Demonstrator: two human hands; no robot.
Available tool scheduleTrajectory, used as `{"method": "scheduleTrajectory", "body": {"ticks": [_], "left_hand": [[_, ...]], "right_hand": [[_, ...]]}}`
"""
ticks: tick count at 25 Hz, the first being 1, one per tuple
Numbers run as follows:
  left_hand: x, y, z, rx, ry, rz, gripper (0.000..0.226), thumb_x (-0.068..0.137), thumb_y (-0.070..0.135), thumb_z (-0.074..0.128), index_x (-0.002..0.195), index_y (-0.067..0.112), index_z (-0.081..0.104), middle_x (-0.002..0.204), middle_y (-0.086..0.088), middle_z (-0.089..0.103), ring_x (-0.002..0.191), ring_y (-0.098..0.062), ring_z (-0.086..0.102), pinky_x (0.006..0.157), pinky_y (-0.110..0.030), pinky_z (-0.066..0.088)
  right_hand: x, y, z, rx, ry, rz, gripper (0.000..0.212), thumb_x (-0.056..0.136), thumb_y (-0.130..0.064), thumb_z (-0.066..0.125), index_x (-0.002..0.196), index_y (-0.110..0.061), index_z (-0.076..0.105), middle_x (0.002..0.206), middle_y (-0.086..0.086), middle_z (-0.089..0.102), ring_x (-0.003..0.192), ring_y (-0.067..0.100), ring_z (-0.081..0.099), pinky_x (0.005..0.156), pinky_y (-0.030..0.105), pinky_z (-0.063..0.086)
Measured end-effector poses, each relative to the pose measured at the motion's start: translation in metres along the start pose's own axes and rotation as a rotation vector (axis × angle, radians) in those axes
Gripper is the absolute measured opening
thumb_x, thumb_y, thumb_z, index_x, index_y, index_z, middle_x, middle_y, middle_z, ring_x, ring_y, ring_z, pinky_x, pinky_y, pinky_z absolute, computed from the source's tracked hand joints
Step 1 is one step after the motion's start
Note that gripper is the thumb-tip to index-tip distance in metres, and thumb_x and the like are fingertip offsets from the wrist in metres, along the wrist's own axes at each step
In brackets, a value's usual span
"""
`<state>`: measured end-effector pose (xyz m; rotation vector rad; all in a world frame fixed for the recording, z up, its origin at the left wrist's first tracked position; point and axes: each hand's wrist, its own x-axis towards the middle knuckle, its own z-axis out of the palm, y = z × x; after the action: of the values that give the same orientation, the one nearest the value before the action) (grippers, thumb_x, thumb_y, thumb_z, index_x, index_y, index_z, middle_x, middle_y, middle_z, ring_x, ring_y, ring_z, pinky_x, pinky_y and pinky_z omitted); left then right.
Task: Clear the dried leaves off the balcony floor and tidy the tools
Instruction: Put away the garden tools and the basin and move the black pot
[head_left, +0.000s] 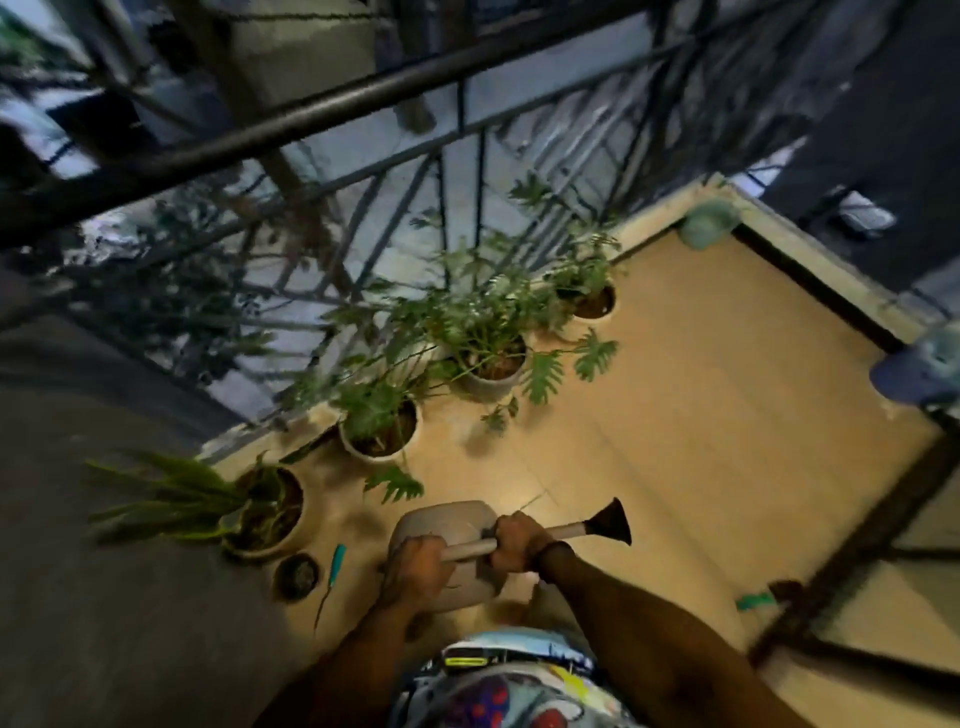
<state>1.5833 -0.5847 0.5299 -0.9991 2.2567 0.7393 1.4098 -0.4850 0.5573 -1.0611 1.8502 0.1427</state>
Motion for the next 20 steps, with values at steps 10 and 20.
{"method": "scheduleTrajectory", "body": {"ticks": [10, 20], "left_hand": [[0.098, 0.289, -0.04, 0.215, -0.069, 0.365, 0.057, 0.087, 0.056, 0.037, 0.128, 0.022, 0.058, 0.131, -0.006, 0.058, 0.124, -0.024, 0.051, 0.101, -0.031, 0.037], [0.29, 0.555, -0.099, 0.427, -0.083, 0.623, 0.031, 0.096, 0.04, 0.051, 0.116, 0.021, 0.066, 0.12, -0.002, 0.066, 0.112, -0.022, 0.059, 0.097, -0.033, 0.047]], "right_hand": [[-0.062, 0.25, -0.076, 0.425, 0.212, 0.256, 0.035, 0.086, -0.035, 0.062, 0.113, -0.012, 0.067, 0.115, 0.014, 0.067, 0.105, 0.034, 0.063, 0.081, 0.034, 0.05], [-0.045, 0.464, -0.228, 0.618, 0.332, 0.51, 0.045, 0.089, -0.042, 0.056, 0.125, -0.015, 0.061, 0.131, 0.012, 0.057, 0.12, 0.03, 0.052, 0.097, 0.035, 0.045]]}}
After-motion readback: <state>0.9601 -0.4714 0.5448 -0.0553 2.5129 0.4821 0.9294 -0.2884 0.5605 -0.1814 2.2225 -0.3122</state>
